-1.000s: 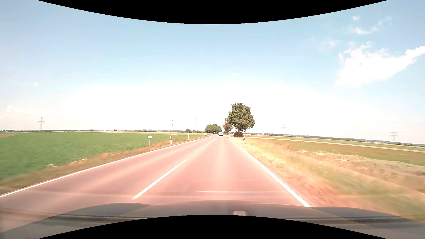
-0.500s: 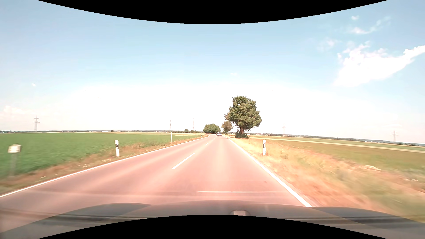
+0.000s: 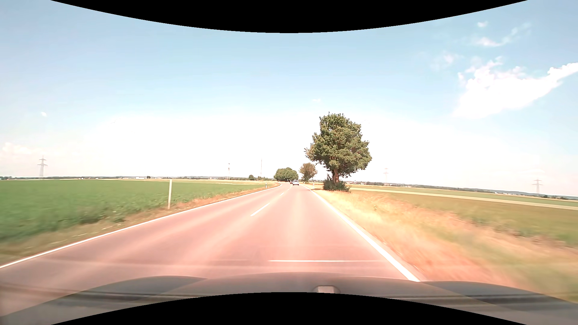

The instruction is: Follow the waypoints while adhering to traffic rules and regulations

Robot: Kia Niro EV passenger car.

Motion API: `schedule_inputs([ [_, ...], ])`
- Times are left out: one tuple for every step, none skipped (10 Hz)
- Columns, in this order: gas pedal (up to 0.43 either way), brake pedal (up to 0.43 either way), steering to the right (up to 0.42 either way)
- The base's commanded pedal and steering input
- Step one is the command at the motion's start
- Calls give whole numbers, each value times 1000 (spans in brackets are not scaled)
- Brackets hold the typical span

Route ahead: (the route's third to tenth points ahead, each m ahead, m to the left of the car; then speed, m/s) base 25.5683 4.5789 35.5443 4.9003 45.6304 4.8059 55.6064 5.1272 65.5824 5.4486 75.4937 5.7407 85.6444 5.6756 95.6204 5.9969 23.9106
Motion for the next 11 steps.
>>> schedule_inputs([
  [248, 0, 2],
  [248, 0, 1],
  [248, 0, 1],
  [248, 0, 1],
  [248, 0, 0],
  [248, 0, -3],
  [248, 0, -5],
  [248, 0, -5],
  [248, 0, -5],
  [248, 0, -5],
  [248, 0, -5],
])
